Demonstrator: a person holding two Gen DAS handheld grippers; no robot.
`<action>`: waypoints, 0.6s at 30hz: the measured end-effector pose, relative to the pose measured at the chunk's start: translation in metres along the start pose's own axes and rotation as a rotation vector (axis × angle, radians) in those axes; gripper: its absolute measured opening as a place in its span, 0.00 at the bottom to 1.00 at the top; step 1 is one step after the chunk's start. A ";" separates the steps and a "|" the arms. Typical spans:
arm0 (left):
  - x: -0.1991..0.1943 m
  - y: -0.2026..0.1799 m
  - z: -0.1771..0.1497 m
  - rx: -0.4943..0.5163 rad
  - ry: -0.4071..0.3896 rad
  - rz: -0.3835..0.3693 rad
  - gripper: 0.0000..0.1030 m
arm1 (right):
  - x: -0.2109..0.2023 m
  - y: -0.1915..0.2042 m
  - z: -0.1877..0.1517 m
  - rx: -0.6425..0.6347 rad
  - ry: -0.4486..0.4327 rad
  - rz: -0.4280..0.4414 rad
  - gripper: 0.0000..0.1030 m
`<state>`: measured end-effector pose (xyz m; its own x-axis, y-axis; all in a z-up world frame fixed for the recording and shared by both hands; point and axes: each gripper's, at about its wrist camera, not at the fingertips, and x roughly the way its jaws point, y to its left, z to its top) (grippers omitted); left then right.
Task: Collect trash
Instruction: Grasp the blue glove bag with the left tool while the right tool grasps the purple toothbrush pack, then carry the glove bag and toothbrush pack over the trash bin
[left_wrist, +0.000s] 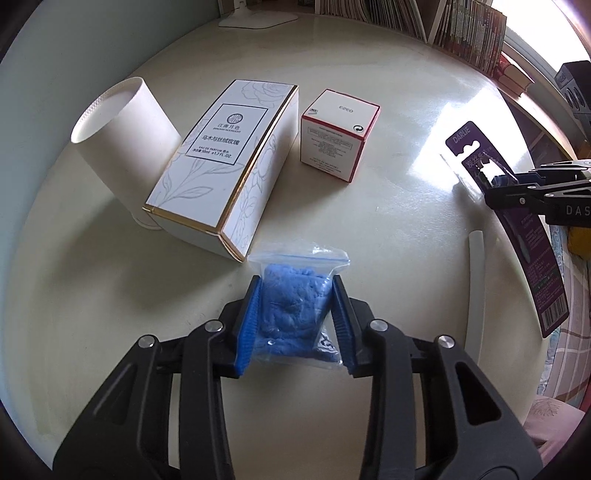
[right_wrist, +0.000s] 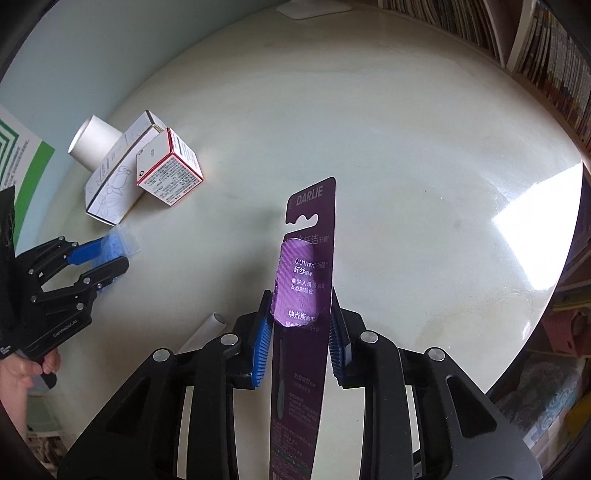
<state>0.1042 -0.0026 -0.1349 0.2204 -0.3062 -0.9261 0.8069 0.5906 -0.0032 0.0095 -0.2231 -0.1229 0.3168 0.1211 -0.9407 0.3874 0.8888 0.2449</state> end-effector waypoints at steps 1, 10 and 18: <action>-0.002 0.002 -0.002 -0.004 0.001 -0.006 0.33 | -0.002 -0.003 -0.001 0.003 -0.004 0.004 0.27; -0.027 0.002 0.001 -0.011 -0.020 -0.013 0.33 | -0.025 -0.022 -0.008 0.015 -0.051 0.038 0.27; -0.038 -0.035 0.008 0.041 -0.036 -0.001 0.33 | -0.046 -0.034 -0.027 0.048 -0.105 0.034 0.27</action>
<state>0.0719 -0.0180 -0.0959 0.2384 -0.3338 -0.9120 0.8286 0.5596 0.0117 -0.0416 -0.2464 -0.0944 0.4185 0.1020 -0.9025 0.4146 0.8626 0.2898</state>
